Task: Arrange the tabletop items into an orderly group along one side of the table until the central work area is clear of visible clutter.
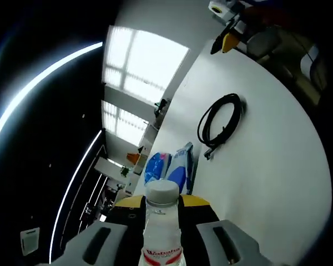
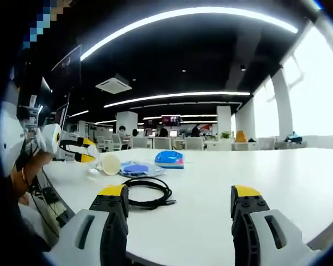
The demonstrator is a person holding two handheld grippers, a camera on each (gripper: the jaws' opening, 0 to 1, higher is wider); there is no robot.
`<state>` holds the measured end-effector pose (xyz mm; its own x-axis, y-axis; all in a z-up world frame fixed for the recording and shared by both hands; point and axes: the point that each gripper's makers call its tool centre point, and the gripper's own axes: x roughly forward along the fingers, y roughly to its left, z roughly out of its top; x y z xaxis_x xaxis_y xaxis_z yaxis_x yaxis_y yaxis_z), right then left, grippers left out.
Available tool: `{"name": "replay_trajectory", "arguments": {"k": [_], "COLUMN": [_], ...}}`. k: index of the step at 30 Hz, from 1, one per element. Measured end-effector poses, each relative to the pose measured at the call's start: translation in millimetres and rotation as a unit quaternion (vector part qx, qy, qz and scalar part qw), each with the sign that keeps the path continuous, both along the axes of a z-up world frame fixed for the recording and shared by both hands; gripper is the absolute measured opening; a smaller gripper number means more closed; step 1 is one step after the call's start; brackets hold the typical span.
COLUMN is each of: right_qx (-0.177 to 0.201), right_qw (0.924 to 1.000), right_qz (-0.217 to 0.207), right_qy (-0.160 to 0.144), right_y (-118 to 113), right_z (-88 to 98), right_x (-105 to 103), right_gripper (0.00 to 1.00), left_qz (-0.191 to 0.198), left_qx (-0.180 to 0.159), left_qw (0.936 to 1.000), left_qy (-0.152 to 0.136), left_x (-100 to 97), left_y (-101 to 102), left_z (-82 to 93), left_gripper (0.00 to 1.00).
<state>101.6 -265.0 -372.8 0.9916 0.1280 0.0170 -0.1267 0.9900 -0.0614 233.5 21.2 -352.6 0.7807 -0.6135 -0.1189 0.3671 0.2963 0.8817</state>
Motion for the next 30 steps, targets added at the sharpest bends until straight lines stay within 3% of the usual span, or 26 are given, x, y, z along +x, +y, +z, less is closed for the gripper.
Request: {"name": "replay_trajectory", "arguments": {"k": [7, 15, 20, 30], "right_qx": [-0.002, 0.011, 0.009, 0.018], "right_qw": [0.9989, 0.9989, 0.9988, 0.9987], "right_qz": [0.047, 0.046, 0.049, 0.047], "right_qy": [-0.003, 0.007, 0.005, 0.011], "right_y": [24, 24, 25, 23], "right_z": [3.7, 1.5, 2.7, -1.3], "right_x": [3, 7, 9, 10], "right_gripper": [0.72, 0.72, 0.72, 0.72], "left_qz": [0.013, 0.014, 0.013, 0.031], "left_qx": [-0.038, -0.090, -0.153, -0.215], "left_qw": [0.9992, 0.9957, 0.9870, 0.9737], "left_qy": [0.008, 0.016, 0.047, 0.069], "left_x": [10.7, 18.7, 25.6, 39.0], "left_y": [9, 21, 30, 51], "left_z": [12.7, 25.0, 32.9, 48.6], "left_gripper": [0.21, 0.21, 0.21, 0.21]}}
